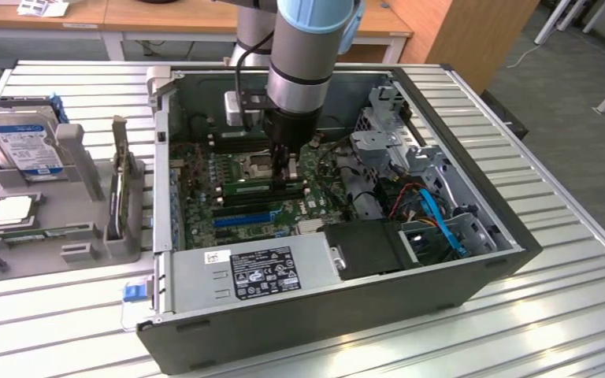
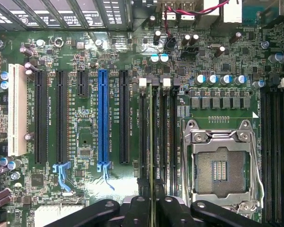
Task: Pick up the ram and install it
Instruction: 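Insert the ram into the slot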
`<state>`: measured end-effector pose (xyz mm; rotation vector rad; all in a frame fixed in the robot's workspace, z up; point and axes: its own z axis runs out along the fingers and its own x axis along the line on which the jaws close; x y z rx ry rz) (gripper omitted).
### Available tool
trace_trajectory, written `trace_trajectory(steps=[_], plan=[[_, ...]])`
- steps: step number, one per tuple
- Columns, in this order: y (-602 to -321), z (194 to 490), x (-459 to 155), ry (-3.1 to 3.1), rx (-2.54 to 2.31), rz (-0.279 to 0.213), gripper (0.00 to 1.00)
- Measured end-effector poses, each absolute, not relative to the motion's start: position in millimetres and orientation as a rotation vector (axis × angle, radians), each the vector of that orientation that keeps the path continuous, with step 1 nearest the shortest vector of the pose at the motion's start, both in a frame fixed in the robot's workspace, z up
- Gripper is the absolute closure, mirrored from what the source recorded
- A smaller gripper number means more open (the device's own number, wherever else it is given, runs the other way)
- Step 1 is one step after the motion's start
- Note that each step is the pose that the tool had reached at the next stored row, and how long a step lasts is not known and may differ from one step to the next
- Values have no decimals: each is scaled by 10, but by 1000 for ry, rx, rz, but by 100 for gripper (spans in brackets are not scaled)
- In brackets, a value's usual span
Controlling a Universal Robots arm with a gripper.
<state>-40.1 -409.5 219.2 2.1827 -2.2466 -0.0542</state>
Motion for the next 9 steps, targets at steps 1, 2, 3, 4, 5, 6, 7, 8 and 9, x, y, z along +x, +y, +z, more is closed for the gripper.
trace_trajectory(steps=[1,2,3,4,5,6,7,8,9], plan=[[-4095,2192,-401,-2247,2183,-54,86],[-4096,2192,-401,-2246,2183,-54,86],[-4097,2191,-400,-2247,2183,-54,86],[-4100,2192,-400,-2246,2183,-54,86],[-4102,2192,-400,-2247,2183,-54,86],[-4104,2192,-400,-2247,2183,-54,86],[-4106,2192,-400,-2247,2183,-54,86],[-4109,2192,-399,-2247,2183,-54,86],[-4111,2192,-398,-2247,2183,-54,86]])
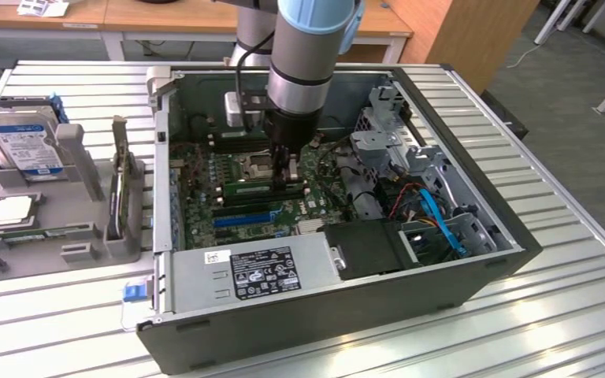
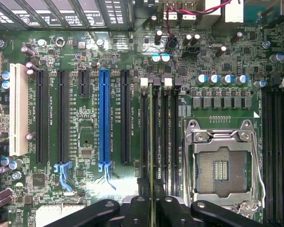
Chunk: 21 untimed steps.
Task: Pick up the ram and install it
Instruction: 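Insert the ram into the slot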
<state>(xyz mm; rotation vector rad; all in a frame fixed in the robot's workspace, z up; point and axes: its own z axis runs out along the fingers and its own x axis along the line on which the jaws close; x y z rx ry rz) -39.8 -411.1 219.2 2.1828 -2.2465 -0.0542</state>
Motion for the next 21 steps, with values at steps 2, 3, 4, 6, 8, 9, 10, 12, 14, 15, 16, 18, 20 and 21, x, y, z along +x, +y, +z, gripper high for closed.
trace_trajectory(steps=[2,3,4,6,8,9,10,12,14,15,16,18,20,21], plan=[[-4113,2192,-397,-2247,2183,-54,86],[-4113,2192,-397,-2247,2183,-54,86],[-4113,2192,-397,-2247,2183,-54,86],[-4114,2192,-397,-2247,2183,-54,86],[-4120,2192,-397,-2246,2183,-54,86],[-4123,2192,-397,-2246,2183,-54,86],[-4123,2192,-397,-2246,2183,-54,86],[-4123,2192,-397,-2246,2183,-54,86],[-4124,2192,-397,-2247,2183,-54,86],[-4124,2192,-397,-2247,2183,-54,86],[-4124,2192,-397,-2247,2183,-53,86],[-4124,2191,-397,-2247,2183,-53,86],[-4126,2191,-398,-2247,2183,-53,86],[-4127,2191,-398,-2247,2183,-53,86]])
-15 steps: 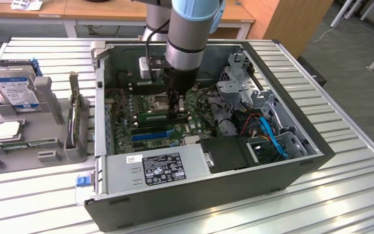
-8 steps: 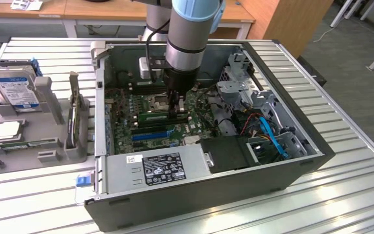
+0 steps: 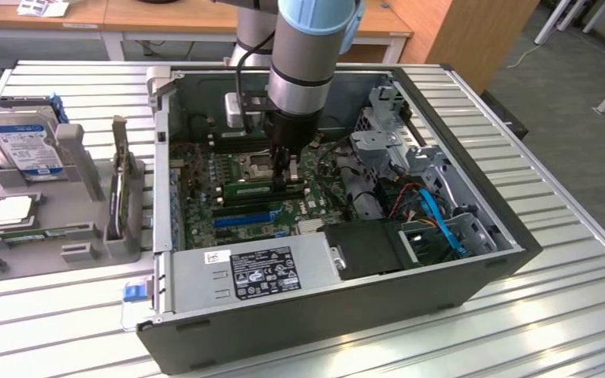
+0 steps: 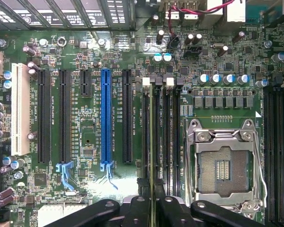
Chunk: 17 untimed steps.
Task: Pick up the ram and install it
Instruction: 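Insert the ram into the slot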
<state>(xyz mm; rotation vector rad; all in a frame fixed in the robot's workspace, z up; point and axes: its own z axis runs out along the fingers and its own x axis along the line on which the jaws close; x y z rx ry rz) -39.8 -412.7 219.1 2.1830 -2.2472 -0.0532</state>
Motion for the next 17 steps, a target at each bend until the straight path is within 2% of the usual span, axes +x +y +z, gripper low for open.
trace_trajectory(steps=[17], plan=[[-4158,2191,-397,-2247,2183,-53,86]])
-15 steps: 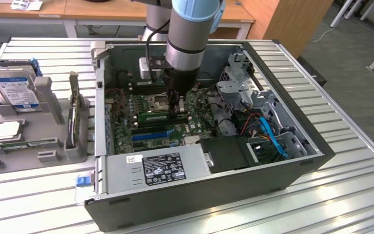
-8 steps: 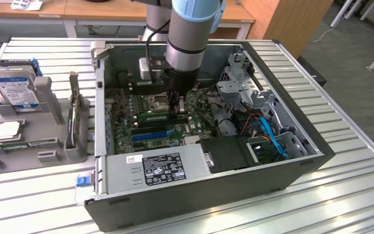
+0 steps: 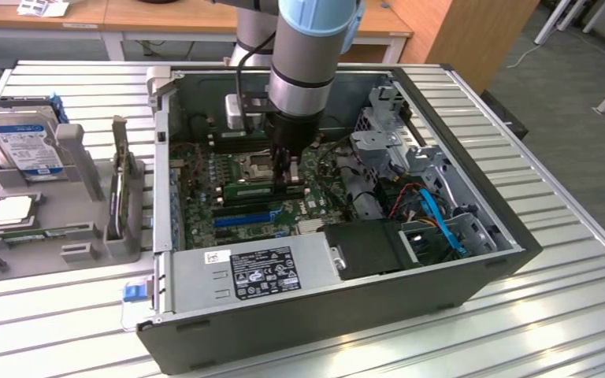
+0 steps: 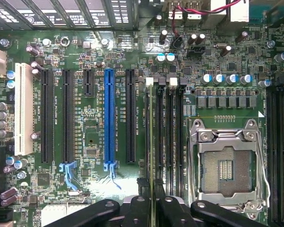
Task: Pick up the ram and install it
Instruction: 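Insert the ram into the slot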
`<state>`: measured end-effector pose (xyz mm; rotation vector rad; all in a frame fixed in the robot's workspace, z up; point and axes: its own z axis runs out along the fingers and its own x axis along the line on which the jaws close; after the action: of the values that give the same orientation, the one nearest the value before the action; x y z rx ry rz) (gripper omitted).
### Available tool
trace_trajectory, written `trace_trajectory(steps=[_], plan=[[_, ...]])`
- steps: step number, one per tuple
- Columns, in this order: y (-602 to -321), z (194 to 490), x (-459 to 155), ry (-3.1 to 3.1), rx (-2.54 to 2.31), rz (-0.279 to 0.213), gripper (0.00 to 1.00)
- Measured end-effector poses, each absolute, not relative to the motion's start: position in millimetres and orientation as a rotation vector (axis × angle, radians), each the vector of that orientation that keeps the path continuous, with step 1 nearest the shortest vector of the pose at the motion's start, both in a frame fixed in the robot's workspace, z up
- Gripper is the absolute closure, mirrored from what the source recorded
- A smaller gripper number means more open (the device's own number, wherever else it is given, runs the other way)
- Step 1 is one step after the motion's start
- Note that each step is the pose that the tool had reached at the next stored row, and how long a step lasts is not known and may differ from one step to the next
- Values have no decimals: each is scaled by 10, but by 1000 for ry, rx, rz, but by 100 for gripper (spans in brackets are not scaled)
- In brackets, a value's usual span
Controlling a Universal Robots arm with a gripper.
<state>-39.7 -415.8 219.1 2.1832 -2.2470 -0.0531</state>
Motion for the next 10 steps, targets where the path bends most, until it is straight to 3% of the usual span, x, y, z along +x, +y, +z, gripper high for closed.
trace_trajectory(steps=[10], plan=[[-4159,2169,-397,-2247,2183,-53,86]])
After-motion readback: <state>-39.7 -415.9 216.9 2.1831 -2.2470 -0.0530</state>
